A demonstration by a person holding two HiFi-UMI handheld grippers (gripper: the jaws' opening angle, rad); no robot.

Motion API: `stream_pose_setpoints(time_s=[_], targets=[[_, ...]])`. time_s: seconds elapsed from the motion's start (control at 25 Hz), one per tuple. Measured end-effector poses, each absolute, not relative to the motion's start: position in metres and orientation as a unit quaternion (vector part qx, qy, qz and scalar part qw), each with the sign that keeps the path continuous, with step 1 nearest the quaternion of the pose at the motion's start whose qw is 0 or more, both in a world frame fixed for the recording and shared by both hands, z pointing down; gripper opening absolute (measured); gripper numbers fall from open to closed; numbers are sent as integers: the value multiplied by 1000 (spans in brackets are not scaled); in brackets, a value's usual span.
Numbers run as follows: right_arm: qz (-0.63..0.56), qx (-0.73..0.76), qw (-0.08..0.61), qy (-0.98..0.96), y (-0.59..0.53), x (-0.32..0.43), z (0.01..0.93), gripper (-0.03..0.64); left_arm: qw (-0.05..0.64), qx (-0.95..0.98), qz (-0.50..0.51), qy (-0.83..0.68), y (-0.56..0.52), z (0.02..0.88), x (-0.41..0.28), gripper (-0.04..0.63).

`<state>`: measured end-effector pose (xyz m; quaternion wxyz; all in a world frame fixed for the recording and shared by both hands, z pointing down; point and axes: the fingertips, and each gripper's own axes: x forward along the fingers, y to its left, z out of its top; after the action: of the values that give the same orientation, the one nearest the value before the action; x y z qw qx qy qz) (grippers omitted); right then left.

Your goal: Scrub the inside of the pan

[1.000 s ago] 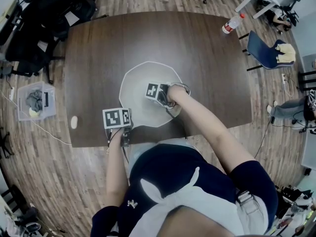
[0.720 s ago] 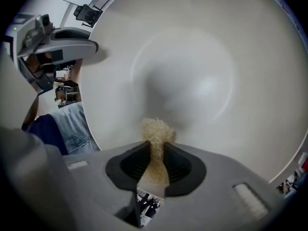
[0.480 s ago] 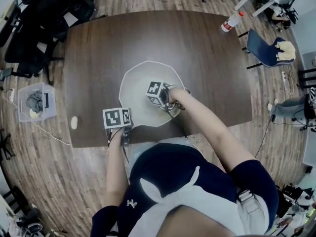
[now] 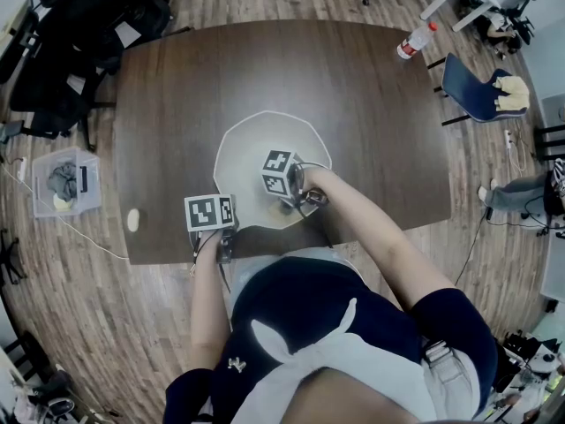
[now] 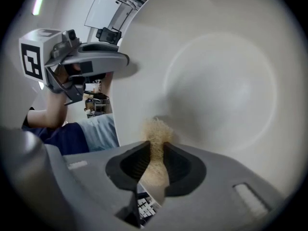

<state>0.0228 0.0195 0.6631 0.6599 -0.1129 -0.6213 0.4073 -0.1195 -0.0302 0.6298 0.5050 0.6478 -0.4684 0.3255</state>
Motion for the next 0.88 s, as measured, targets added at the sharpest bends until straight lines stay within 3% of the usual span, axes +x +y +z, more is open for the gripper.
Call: stream_pose_setpoints(time_s=[0.36, 0.56, 0.88], targets=[[412, -145, 593, -676, 32, -18, 658, 81, 501, 651, 333, -463, -30, 631, -117, 86], [402, -130, 522, -741, 23, -45, 655, 81, 509, 651, 325, -460, -31, 632, -119, 86], [279, -58, 477, -832, 1, -72, 661, 81, 507, 652, 327, -460, -28, 633, -115, 86]])
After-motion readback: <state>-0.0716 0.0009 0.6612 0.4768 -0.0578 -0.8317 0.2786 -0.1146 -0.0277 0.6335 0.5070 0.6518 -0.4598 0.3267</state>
